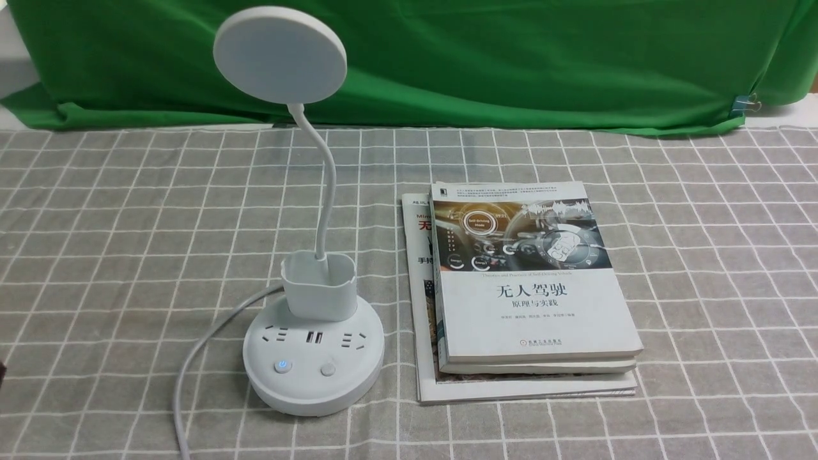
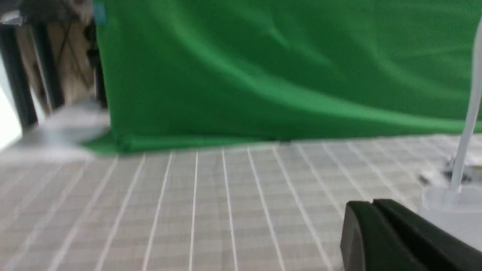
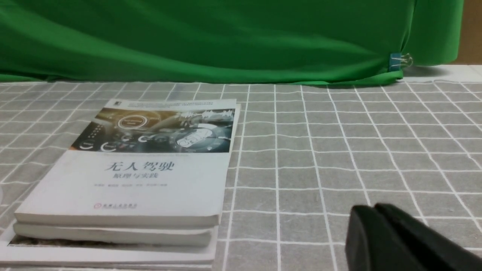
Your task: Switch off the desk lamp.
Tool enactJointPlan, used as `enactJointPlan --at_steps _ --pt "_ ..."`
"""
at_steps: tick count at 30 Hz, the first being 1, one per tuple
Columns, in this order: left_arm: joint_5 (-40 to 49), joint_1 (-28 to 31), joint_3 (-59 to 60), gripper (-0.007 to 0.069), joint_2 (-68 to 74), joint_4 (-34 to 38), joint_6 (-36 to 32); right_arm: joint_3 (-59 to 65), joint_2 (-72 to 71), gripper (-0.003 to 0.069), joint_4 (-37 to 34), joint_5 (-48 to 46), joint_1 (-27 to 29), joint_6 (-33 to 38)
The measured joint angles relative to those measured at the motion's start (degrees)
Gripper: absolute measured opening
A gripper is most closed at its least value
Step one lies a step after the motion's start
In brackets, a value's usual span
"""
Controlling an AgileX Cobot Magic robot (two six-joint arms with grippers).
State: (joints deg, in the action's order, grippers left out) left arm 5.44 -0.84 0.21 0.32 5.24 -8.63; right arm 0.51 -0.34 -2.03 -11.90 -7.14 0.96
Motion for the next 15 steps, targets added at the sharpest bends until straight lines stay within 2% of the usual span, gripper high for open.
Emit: enactJointPlan --at_steps 5,15 --pt "8.0 -0.4 0.2 0.0001 -0.4 -0.1 1.9 0.0 0.0 0.0035 0.0 0.0 0.0 0.0" --pt "8.4 -1.7 0.2 0.0001 -0.5 -0.2 2.3 0.0 0.0 0.0035 0.0 0.0 0.0 0.0"
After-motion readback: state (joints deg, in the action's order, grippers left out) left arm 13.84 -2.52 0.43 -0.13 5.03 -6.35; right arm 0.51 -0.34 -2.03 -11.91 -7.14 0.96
